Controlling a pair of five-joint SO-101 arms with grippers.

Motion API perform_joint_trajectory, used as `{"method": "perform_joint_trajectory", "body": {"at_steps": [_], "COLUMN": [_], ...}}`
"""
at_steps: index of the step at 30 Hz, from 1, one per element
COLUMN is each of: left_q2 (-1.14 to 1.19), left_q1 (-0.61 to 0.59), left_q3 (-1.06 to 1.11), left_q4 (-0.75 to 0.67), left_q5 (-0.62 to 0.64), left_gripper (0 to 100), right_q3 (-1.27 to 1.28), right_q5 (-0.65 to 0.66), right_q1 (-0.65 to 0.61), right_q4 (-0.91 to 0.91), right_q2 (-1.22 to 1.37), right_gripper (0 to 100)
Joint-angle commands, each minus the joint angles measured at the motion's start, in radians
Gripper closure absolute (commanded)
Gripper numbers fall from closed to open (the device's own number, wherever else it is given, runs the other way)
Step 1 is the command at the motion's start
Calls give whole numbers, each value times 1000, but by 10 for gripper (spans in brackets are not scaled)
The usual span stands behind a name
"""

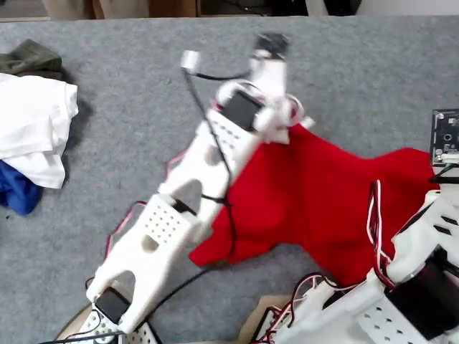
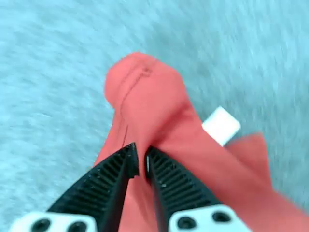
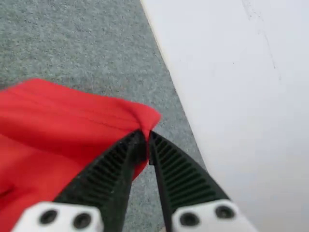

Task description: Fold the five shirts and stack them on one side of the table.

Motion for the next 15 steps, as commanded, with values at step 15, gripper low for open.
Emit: {"method": "perform_joint_trajectory", "body": {"at_steps": [15], "left_q2": [-111], "left_q1": [-640], "left_q3": [60], "left_q4": [28], "left_q5": [75], "left_gripper": [981], "right_q3": [341], "right_q5": [-215], "right_q1": [-680], "right_q4": [-448], "right_q2": [309], "right_gripper": [992]}}
